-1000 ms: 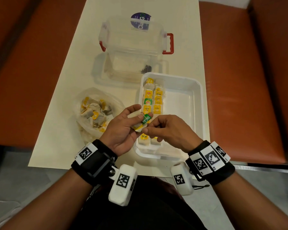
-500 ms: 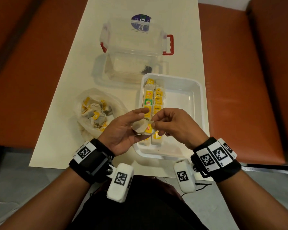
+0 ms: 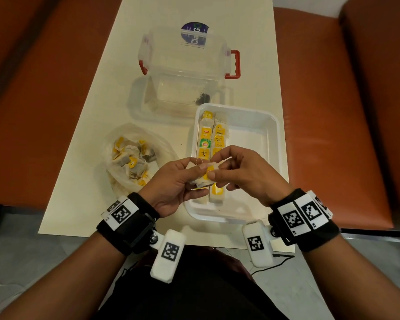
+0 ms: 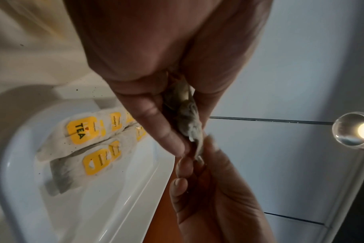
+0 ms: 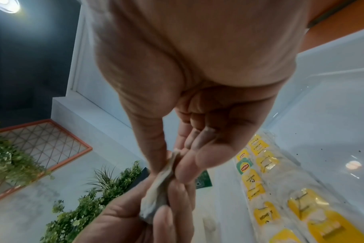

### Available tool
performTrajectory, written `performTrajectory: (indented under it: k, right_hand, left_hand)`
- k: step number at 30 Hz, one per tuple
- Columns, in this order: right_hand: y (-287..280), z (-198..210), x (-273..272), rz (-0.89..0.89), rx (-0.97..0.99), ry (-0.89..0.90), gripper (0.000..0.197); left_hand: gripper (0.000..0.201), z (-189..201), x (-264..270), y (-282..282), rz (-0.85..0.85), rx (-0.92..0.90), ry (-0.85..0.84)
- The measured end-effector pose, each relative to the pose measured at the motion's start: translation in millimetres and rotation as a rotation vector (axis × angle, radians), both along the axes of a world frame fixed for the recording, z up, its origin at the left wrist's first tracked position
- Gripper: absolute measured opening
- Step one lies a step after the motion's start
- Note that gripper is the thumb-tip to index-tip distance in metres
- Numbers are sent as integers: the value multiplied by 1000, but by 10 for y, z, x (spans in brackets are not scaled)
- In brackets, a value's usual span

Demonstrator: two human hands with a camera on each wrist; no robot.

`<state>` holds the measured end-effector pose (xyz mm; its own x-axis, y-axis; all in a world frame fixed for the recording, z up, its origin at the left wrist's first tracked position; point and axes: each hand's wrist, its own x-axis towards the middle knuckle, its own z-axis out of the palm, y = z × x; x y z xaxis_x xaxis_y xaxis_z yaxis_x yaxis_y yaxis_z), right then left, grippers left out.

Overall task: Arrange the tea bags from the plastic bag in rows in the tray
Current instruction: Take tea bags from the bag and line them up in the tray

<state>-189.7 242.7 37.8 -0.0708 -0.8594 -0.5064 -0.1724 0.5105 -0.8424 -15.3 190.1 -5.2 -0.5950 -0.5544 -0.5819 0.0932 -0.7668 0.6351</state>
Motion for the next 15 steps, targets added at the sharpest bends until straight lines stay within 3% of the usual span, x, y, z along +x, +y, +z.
performTrajectory:
  k: [8,15]
  right_hand:
    - [-20,-11,-143,17,-22,37,21]
    - [3,42,-202,25,-35,-85,26]
  left_hand:
    - [15,28,21,-41,52,-39,-26]
    - [32,74,1,-3,-4,145,35]
